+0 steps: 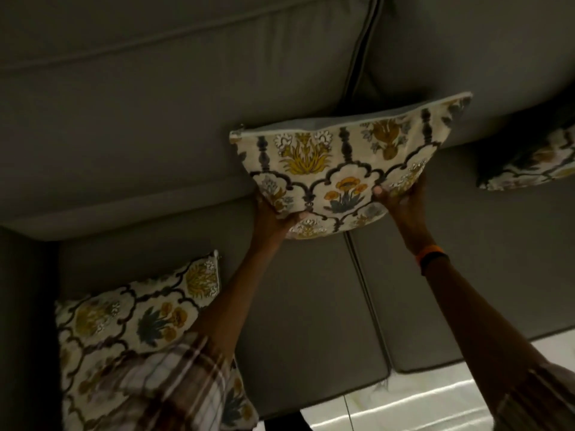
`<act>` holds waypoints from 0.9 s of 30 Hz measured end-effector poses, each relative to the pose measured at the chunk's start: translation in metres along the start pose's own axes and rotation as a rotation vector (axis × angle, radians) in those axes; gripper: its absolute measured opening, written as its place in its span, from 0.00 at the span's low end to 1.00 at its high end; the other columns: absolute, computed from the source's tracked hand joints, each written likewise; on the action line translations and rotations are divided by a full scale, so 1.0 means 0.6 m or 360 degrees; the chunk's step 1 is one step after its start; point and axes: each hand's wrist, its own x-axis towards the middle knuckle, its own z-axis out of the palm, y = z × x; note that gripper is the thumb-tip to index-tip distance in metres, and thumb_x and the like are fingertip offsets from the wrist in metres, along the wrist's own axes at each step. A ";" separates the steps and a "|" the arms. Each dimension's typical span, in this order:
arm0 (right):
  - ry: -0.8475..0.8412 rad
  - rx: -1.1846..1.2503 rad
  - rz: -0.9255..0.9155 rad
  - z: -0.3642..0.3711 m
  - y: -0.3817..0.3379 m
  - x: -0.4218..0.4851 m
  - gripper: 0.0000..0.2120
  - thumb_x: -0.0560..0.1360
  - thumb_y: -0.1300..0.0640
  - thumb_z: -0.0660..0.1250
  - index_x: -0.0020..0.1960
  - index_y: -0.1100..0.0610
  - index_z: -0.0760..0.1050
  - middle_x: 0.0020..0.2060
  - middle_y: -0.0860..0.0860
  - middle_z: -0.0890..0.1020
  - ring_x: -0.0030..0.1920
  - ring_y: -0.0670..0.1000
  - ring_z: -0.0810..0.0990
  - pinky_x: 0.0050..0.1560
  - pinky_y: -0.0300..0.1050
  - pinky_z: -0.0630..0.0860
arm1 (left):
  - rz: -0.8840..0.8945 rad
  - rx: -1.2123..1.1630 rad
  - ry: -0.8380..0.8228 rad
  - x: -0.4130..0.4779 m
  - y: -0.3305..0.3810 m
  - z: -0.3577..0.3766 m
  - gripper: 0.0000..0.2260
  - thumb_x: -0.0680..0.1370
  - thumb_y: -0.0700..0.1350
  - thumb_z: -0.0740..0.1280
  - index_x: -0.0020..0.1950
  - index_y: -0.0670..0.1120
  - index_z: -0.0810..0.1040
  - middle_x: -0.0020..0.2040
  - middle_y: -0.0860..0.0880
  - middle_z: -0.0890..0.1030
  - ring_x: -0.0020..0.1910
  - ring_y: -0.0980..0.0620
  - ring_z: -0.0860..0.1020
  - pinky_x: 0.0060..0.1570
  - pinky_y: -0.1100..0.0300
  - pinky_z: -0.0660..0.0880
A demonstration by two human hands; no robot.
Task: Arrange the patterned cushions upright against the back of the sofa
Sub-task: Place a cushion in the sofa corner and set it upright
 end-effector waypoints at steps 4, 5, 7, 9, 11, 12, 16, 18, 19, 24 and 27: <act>0.0400 -0.0067 0.0287 0.070 0.038 -0.104 0.44 0.75 0.56 0.79 0.82 0.58 0.57 0.78 0.58 0.67 0.74 0.50 0.71 0.72 0.48 0.74 | -0.0037 0.0180 0.0020 -0.054 -0.027 -0.043 0.54 0.64 0.55 0.80 0.80 0.46 0.50 0.78 0.42 0.61 0.75 0.48 0.64 0.72 0.58 0.67; 0.0377 -0.0138 0.0415 0.095 0.047 -0.138 0.43 0.75 0.54 0.79 0.82 0.57 0.58 0.78 0.58 0.67 0.74 0.55 0.70 0.73 0.52 0.73 | -0.0155 0.0245 0.0029 -0.077 -0.045 -0.063 0.53 0.65 0.56 0.80 0.80 0.48 0.51 0.79 0.42 0.60 0.76 0.44 0.63 0.73 0.50 0.67; 0.0104 -0.0259 0.0599 0.156 0.073 -0.208 0.38 0.78 0.54 0.76 0.81 0.57 0.61 0.77 0.57 0.68 0.73 0.57 0.72 0.68 0.51 0.73 | -0.0338 0.0406 0.0062 -0.130 -0.092 -0.119 0.50 0.66 0.59 0.78 0.80 0.49 0.53 0.79 0.42 0.60 0.76 0.41 0.63 0.73 0.42 0.66; -0.0224 -0.0370 0.0659 0.223 0.099 -0.272 0.33 0.78 0.56 0.76 0.79 0.58 0.67 0.74 0.58 0.72 0.70 0.59 0.76 0.64 0.53 0.76 | -0.0390 0.0568 0.0153 -0.188 -0.145 -0.190 0.47 0.66 0.63 0.74 0.78 0.49 0.58 0.77 0.42 0.63 0.76 0.41 0.63 0.73 0.41 0.65; -0.0536 -0.0457 0.0742 0.305 0.110 -0.335 0.32 0.77 0.56 0.77 0.77 0.59 0.70 0.70 0.58 0.76 0.67 0.59 0.79 0.64 0.57 0.78 | -0.0437 0.0681 0.0349 -0.247 -0.197 -0.279 0.44 0.66 0.63 0.73 0.76 0.47 0.63 0.75 0.41 0.66 0.74 0.39 0.64 0.71 0.44 0.68; -0.0676 -0.0456 0.0781 0.348 0.110 -0.364 0.33 0.76 0.56 0.77 0.77 0.60 0.69 0.69 0.57 0.77 0.66 0.58 0.79 0.66 0.60 0.78 | -0.0476 0.0686 0.0476 -0.275 -0.219 -0.325 0.43 0.66 0.61 0.74 0.75 0.46 0.65 0.74 0.40 0.66 0.73 0.39 0.66 0.68 0.49 0.71; -0.0859 -0.0323 0.0858 0.501 0.085 -0.445 0.48 0.75 0.50 0.78 0.84 0.57 0.52 0.78 0.58 0.68 0.75 0.60 0.72 0.75 0.62 0.70 | -0.0997 0.0726 0.0705 -0.359 -0.300 -0.484 0.56 0.59 0.67 0.76 0.79 0.50 0.52 0.79 0.43 0.57 0.77 0.40 0.59 0.74 0.41 0.63; -0.0720 -0.0361 0.0741 0.548 0.085 -0.458 0.58 0.69 0.40 0.81 0.86 0.52 0.48 0.84 0.52 0.59 0.81 0.56 0.61 0.82 0.61 0.59 | -0.1208 0.0496 0.0666 -0.379 -0.327 -0.539 0.59 0.59 0.65 0.79 0.80 0.54 0.47 0.80 0.46 0.53 0.77 0.41 0.58 0.73 0.38 0.63; -0.0672 -0.0356 0.0666 0.566 0.082 -0.462 0.61 0.65 0.35 0.82 0.85 0.48 0.49 0.84 0.49 0.60 0.82 0.54 0.60 0.82 0.62 0.57 | -0.1251 0.0232 0.0688 -0.386 -0.337 -0.564 0.59 0.60 0.62 0.81 0.80 0.55 0.47 0.79 0.48 0.55 0.75 0.42 0.62 0.70 0.40 0.68; -0.0638 -0.0270 0.0592 0.607 0.030 -0.464 0.44 0.70 0.52 0.83 0.79 0.47 0.63 0.73 0.38 0.71 0.73 0.44 0.69 0.78 0.52 0.62 | -0.1353 -0.0427 0.0488 -0.381 -0.335 -0.647 0.52 0.62 0.54 0.83 0.78 0.50 0.57 0.75 0.45 0.67 0.68 0.43 0.73 0.62 0.50 0.75; -0.0665 -0.0163 0.0527 0.626 -0.014 -0.449 0.41 0.65 0.51 0.85 0.73 0.46 0.71 0.66 0.41 0.82 0.65 0.43 0.82 0.72 0.61 0.75 | -0.0944 -0.0336 0.0752 -0.360 -0.289 -0.687 0.49 0.65 0.39 0.81 0.79 0.47 0.55 0.73 0.49 0.68 0.68 0.49 0.71 0.58 0.58 0.76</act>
